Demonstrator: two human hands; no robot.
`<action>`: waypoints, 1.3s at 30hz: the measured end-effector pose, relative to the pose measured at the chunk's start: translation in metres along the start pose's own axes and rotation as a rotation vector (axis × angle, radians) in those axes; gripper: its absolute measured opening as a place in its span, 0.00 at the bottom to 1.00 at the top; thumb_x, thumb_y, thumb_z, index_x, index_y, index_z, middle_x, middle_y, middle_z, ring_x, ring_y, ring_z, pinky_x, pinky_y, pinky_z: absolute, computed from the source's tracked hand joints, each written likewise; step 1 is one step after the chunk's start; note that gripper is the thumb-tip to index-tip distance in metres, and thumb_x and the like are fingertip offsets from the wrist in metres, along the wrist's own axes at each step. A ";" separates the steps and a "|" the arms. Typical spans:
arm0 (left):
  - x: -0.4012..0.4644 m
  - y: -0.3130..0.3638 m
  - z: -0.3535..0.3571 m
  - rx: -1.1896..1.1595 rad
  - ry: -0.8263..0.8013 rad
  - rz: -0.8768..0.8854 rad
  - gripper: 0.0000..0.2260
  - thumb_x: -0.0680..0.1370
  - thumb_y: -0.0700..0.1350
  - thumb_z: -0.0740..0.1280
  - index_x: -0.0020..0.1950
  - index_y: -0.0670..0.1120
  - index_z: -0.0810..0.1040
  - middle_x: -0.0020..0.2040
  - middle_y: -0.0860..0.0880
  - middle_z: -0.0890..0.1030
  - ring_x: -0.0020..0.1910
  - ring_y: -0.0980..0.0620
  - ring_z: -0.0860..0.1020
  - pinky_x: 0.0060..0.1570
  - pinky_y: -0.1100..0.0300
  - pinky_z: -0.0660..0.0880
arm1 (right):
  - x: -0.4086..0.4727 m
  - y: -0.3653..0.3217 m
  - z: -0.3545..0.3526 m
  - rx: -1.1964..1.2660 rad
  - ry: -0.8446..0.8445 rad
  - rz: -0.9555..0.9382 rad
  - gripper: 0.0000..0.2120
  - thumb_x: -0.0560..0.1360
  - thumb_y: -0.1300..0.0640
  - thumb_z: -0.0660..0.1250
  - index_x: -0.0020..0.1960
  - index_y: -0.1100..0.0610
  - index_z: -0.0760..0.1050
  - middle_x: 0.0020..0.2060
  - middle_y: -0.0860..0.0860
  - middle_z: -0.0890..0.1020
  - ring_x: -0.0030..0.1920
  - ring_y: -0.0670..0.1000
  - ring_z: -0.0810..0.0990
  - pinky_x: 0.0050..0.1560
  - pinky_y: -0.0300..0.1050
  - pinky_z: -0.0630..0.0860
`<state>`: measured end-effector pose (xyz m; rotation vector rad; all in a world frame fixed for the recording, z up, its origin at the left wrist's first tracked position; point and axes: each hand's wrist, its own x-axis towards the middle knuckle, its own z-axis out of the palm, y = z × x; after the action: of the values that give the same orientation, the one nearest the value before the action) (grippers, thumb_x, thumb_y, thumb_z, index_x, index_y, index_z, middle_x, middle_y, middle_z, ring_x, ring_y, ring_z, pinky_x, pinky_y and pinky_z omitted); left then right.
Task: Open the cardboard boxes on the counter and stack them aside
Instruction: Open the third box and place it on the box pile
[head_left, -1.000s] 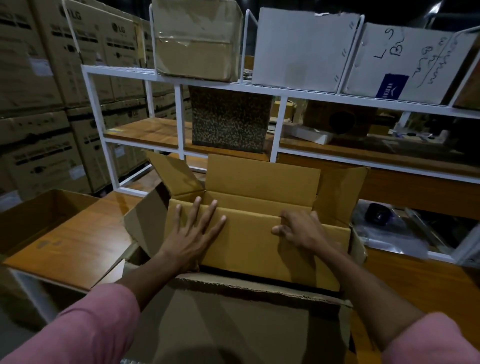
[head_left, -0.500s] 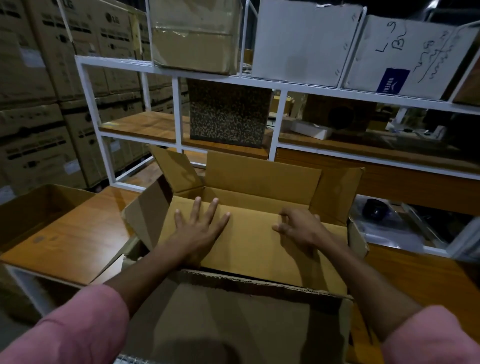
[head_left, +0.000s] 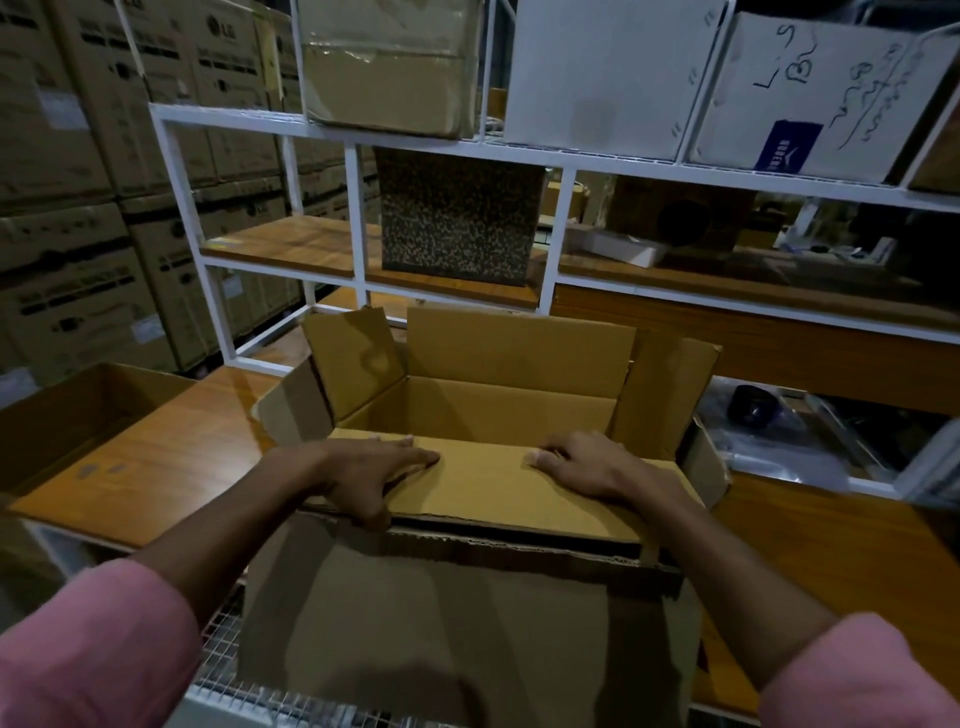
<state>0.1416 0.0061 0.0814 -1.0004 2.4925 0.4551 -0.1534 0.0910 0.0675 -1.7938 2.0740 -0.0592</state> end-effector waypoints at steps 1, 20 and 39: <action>-0.003 -0.001 0.001 -0.016 0.012 0.002 0.46 0.71 0.51 0.72 0.82 0.60 0.48 0.82 0.48 0.53 0.78 0.41 0.58 0.74 0.45 0.63 | -0.001 -0.003 0.000 -0.006 -0.022 -0.004 0.30 0.78 0.29 0.51 0.68 0.46 0.74 0.60 0.50 0.80 0.60 0.55 0.77 0.65 0.66 0.70; 0.002 0.020 0.018 0.034 0.051 -0.104 0.16 0.75 0.43 0.62 0.59 0.55 0.83 0.52 0.50 0.82 0.52 0.49 0.80 0.55 0.50 0.79 | -0.033 -0.002 0.015 0.022 -0.215 0.062 0.38 0.74 0.25 0.50 0.66 0.52 0.77 0.67 0.52 0.78 0.64 0.52 0.76 0.67 0.54 0.71; 0.033 0.059 0.016 0.149 0.186 -0.189 0.12 0.83 0.44 0.61 0.64 0.44 0.76 0.63 0.42 0.75 0.62 0.42 0.76 0.54 0.51 0.73 | -0.055 0.039 0.030 -0.062 0.171 0.117 0.37 0.78 0.29 0.38 0.43 0.55 0.76 0.41 0.52 0.79 0.44 0.52 0.78 0.56 0.56 0.75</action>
<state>0.0822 0.0350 0.0601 -1.2516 2.5148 0.1203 -0.1753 0.1575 0.0436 -1.7536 2.3202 -0.1205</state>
